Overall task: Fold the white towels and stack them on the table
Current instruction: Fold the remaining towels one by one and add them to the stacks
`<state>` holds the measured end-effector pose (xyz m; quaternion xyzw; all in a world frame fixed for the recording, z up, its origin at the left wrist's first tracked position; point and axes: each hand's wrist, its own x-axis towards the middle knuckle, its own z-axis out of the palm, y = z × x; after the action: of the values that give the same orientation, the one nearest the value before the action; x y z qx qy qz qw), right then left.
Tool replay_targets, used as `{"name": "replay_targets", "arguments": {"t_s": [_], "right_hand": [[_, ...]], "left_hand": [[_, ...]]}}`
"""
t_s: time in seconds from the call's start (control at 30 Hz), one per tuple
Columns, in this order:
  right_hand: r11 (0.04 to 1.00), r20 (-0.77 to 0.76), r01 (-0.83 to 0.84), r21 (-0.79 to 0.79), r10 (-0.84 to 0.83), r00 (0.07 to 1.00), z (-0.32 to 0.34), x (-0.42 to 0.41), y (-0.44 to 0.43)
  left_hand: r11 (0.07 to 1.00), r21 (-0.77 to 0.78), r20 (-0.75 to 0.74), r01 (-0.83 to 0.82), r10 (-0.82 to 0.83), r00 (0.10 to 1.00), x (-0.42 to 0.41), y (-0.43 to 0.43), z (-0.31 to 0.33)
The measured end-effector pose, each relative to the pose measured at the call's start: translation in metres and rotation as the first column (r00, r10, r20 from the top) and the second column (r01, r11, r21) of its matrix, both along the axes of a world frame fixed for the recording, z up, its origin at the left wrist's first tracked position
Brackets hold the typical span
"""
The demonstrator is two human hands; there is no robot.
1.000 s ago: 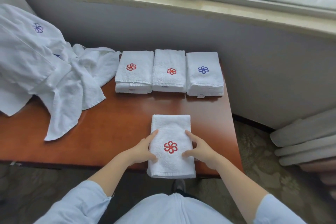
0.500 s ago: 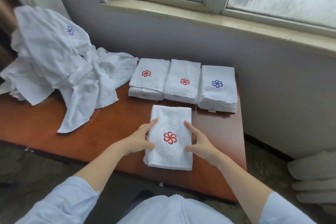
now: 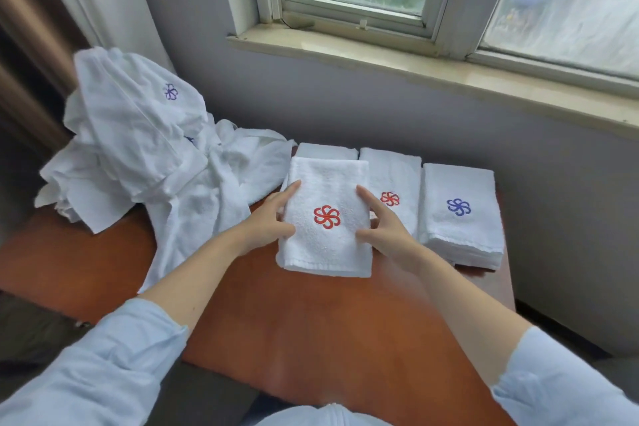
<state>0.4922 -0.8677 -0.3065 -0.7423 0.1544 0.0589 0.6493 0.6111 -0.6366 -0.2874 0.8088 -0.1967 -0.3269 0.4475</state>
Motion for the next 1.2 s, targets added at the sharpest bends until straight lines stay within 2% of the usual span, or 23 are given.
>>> {"name": "replay_targets", "arguments": {"t_s": [0.33, 0.73, 0.83, 1.0, 1.1, 1.2], "right_hand": [[0.992, -0.027, 0.116, -0.046, -0.117, 0.993, 0.012, 0.125, -0.018], [0.981, -0.165, 0.175, -0.088, -0.187, 0.968, -0.041, 0.161, -0.016], [0.975, -0.210, 0.153, -0.163, -0.186, 0.960, -0.053, 0.159, -0.013], [0.965, -0.210, 0.152, -0.215, -0.198, 0.957, -0.053, 0.166, -0.010], [0.952, -0.202, 0.167, -0.257, -0.222, 0.954, -0.054, 0.165, -0.009], [0.919, -0.217, 0.106, -0.380, -0.200, 0.956, -0.051, 0.161, -0.005]], "left_hand": [[0.994, 0.003, -0.008, 0.110, -0.110, 0.994, 0.139, -0.032, 0.009], [0.973, 0.114, -0.116, 0.200, -0.187, 0.976, 0.188, -0.049, -0.047], [0.959, 0.182, -0.089, 0.217, -0.204, 0.975, 0.182, -0.050, -0.064], [0.971, 0.163, -0.051, 0.174, -0.168, 0.984, 0.182, -0.050, -0.073], [0.978, 0.152, 0.007, 0.146, -0.149, 0.989, 0.181, -0.050, -0.071], [0.968, 0.224, 0.113, 0.115, -0.143, 0.983, 0.172, -0.048, -0.069]]}}
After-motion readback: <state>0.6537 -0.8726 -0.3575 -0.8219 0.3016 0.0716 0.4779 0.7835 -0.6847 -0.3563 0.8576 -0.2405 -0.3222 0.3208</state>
